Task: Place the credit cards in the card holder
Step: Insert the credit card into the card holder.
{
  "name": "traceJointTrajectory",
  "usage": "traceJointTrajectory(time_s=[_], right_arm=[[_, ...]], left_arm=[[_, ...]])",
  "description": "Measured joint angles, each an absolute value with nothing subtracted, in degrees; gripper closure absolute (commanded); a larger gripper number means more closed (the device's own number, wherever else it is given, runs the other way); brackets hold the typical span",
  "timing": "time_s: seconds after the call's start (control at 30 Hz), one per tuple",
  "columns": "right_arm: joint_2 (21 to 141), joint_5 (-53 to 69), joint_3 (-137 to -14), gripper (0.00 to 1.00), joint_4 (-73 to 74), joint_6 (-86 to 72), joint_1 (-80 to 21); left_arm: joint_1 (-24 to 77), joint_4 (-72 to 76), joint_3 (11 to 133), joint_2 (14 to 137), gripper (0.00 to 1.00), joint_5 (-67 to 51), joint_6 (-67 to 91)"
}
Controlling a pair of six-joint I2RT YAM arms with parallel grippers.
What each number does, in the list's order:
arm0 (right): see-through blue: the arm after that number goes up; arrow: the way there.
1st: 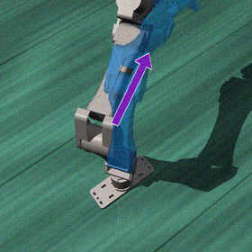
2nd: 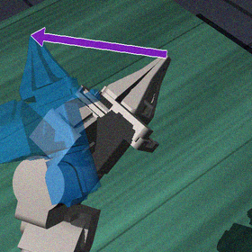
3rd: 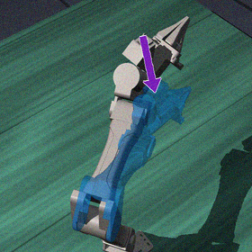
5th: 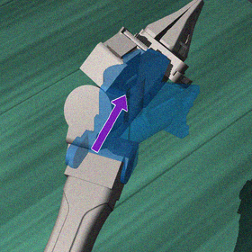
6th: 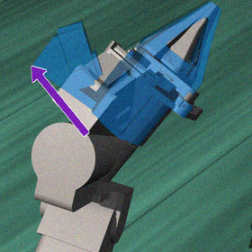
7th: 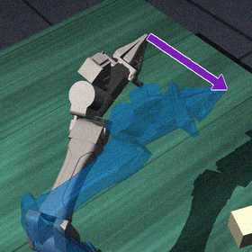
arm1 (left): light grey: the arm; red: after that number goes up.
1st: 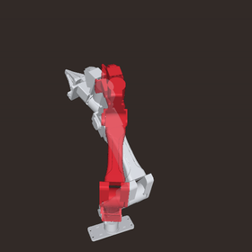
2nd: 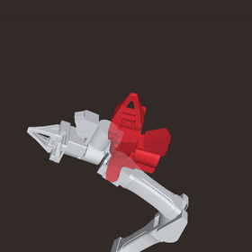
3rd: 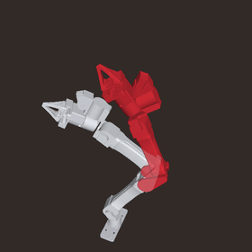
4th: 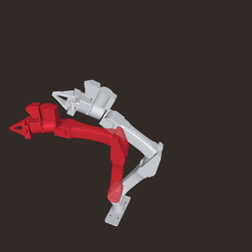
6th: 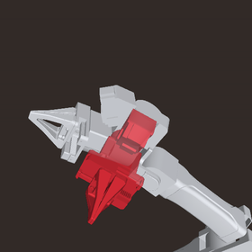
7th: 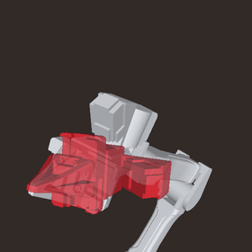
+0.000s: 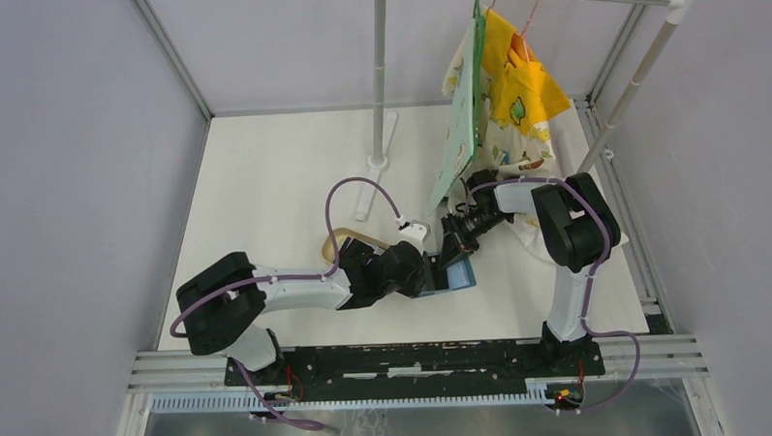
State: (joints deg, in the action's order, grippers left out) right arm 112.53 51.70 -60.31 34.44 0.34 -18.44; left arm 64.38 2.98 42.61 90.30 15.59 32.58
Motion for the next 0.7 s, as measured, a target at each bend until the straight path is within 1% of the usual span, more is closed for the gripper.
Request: traceJointTrajectory(time_s=[0.2,0.33,0.4,0.47,0.53,0.6,0.7], right_arm=[[112.95,52.36,-60.49,0.83,34.41,0.51,-18.63],[113.10,52.49,-60.64,0.83,34.61,0.56,-18.63],[113.10,52.49,-60.64,0.83,34.61,0.67,-18.63],[113.10,52.51,-60.64,0.83,34.63,0.73,-18.63],[113.10,52.51,-60.64,0.83,34.63,0.75,-18.63],[113.10,52.51,-60.64,0.83,34.65,0.78,-18.63],[113.12,52.53,-60.64,0.83,34.65,0.82,-18.63]], left_arm=[[64.84,3.62,44.58,86.78,0.65,12.91,32.99],[66.85,3.88,47.33,87.61,0.69,13.78,34.52],[68.45,3.16,50.09,89.86,0.72,15.75,35.86],[69.87,1.87,53.28,92.71,0.78,18.20,37.19],[71.44,-0.58,57.87,96.84,0.81,21.28,38.74],[72.29,-2.13,61.17,100.31,0.84,23.29,39.92],[72.93,-4.69,64.77,104.84,0.85,25.43,41.36]])
